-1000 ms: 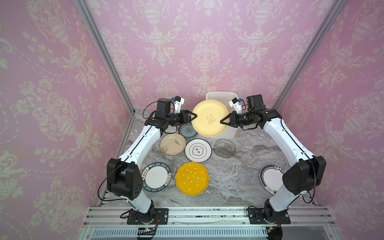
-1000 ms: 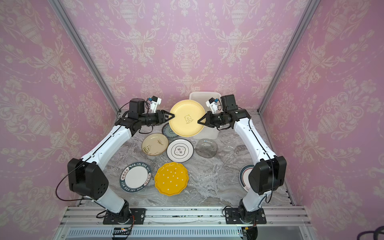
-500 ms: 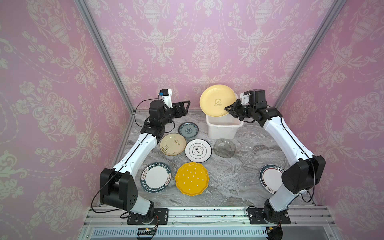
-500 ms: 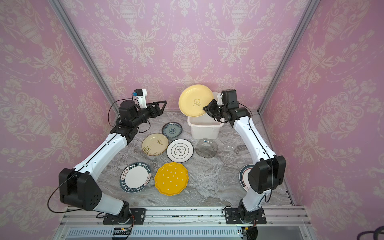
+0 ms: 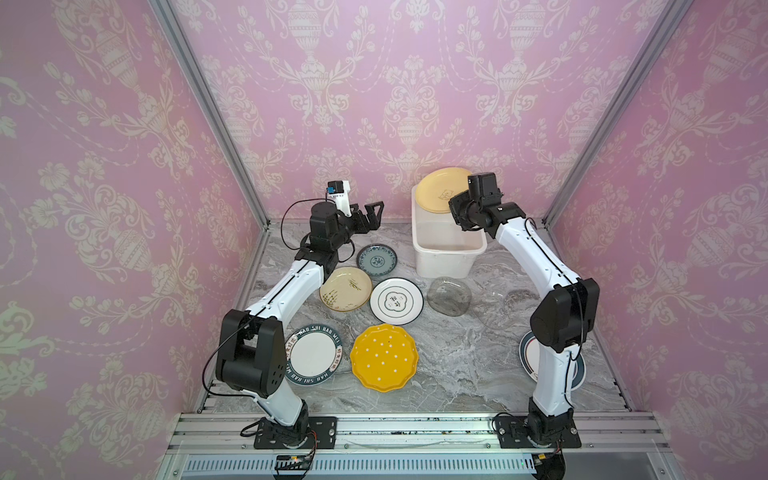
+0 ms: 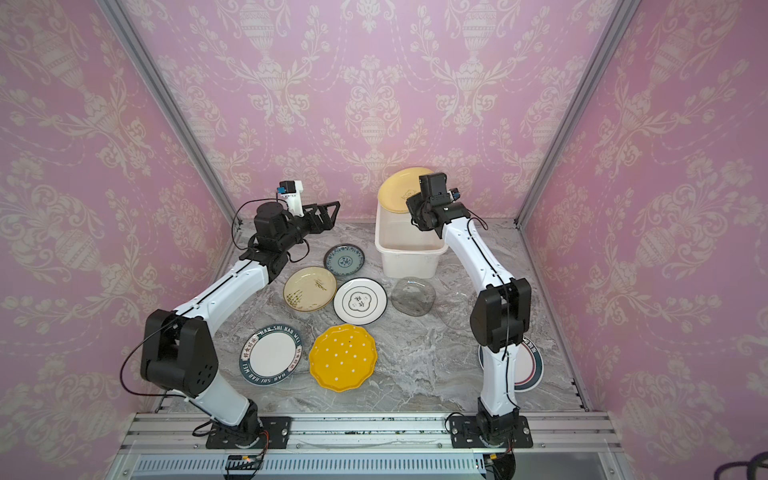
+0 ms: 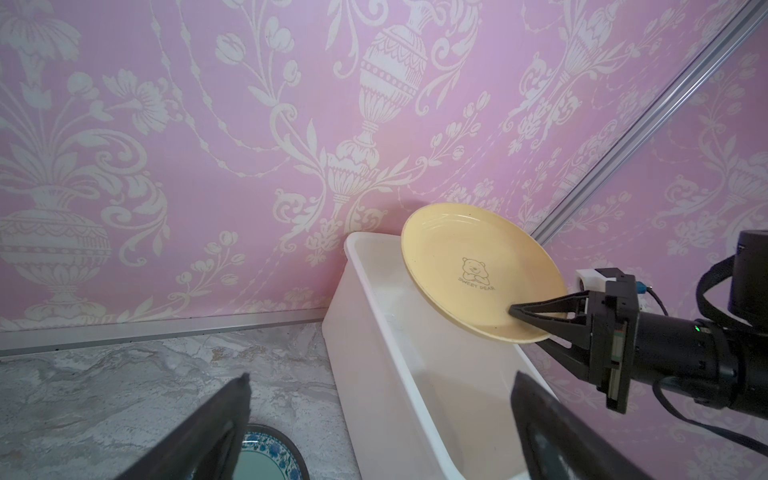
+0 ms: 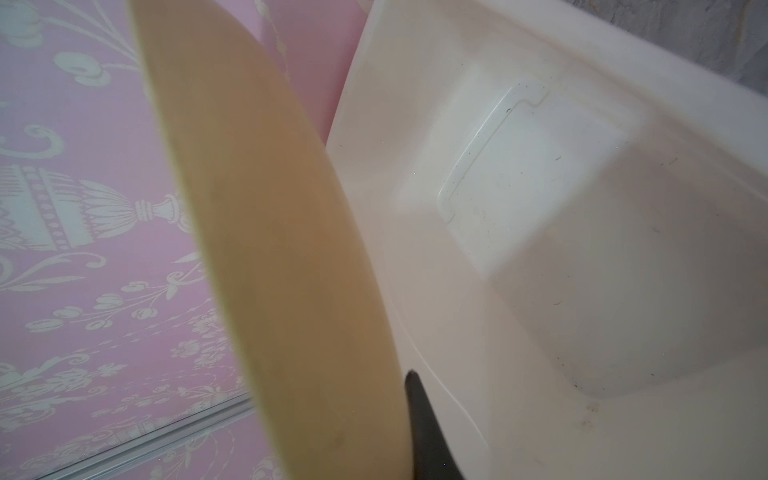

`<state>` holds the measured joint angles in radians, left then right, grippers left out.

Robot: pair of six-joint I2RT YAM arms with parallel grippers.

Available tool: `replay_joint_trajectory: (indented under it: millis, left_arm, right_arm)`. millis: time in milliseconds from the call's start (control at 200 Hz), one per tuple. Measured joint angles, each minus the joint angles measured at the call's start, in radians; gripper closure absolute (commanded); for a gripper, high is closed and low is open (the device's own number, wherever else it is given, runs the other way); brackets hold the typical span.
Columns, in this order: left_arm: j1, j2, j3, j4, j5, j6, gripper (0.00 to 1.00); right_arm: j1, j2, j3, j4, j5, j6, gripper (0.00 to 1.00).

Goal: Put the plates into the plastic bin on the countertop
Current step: 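Release the left gripper and lower the plate into the bin with the right gripper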

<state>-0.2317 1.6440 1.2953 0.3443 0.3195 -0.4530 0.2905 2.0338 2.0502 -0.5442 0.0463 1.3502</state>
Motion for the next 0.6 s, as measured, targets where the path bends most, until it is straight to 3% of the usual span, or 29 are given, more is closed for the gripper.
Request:
replay_joint_trajectory:
  millis: [275,600]
  left_arm:
    - [0.0,0.001,0.0,-0.001,0.015,0.041,0.01]
    - [0.0,0.046,0.026,-0.039,0.042,0.095,0.01]
  right_arm:
    - [0.033,0.121,0.174,-0.159,0.084,0.138,0.96]
    - [0.04,0.223,0.255,-0.247,0.154,0.277,0.96]
